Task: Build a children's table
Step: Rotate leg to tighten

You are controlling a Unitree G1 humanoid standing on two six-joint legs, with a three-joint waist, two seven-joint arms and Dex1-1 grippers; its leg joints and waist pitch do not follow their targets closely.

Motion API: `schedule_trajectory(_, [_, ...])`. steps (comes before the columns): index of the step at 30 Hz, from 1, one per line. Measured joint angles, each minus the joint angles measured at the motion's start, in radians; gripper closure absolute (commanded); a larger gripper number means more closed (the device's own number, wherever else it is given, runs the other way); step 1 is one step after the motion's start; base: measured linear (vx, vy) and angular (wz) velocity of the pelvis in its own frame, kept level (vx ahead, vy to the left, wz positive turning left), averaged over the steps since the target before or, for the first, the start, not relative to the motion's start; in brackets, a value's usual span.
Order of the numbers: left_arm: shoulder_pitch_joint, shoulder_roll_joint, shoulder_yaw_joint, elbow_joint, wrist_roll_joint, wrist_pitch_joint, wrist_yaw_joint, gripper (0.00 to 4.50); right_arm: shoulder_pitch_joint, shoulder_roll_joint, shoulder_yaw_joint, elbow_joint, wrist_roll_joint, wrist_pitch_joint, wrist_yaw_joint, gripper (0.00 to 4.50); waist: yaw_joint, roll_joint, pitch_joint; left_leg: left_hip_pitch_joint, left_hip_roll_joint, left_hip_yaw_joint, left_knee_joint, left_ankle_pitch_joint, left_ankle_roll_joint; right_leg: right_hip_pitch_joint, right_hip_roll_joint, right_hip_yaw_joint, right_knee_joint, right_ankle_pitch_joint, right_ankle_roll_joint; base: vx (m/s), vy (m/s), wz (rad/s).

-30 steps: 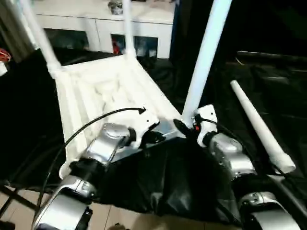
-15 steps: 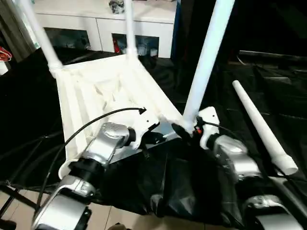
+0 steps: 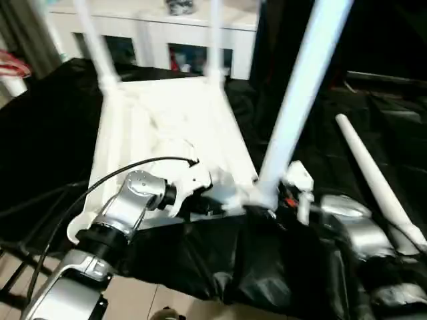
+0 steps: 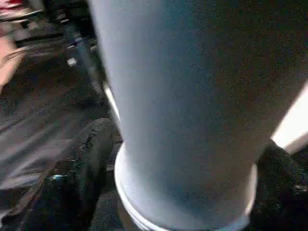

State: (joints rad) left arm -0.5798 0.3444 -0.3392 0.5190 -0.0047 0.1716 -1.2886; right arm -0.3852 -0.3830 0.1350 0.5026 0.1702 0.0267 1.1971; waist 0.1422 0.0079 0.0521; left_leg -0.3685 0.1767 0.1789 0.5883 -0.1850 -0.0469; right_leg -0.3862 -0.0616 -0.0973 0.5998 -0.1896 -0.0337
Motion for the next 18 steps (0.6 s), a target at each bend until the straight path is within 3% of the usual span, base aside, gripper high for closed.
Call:
schedule_trajectory(12, [0.021,0.022,-0.001,-0.036,-0.006,0.003,-0.05,4.5,0.014,-0.018,0.022,-0.038,0.019,0.032,0.057,1.67,0.002,-0.002,0.0,-0.001,0.0,0.0,0.0,0.0,0.0,0.0,0.0,0.0,0.0,-0.001,0.001,0.0,0.0,0.0])
schedule_trajectory(16, [0.021,-0.007,0.003,-0.023,0.005,0.003,0.009,4.5,0.012,-0.002,0.006,-0.02,0.011,0.033,0.007,1.69,0.001,-0.002,0.0,0.001,0.0,0.0,0.001,0.0,0.0,0.002,0.0,0.0,0.0,-0.002,0.002,0.0,0.0,0.0])
schedule_trajectory(18, [0.008,-0.039,0.021,0.006,0.028,0.012,0.087,4.5,-0.011,0.041,-0.025,0.034,-0.012,0.021,-0.109,1.7,-0.006,-0.002,0.0,0.003,0.0,0.0,0.001,0.0,-0.001,0.003,0.0,0.0,0.001,-0.002,0.003,0.0,0.0,0.0])
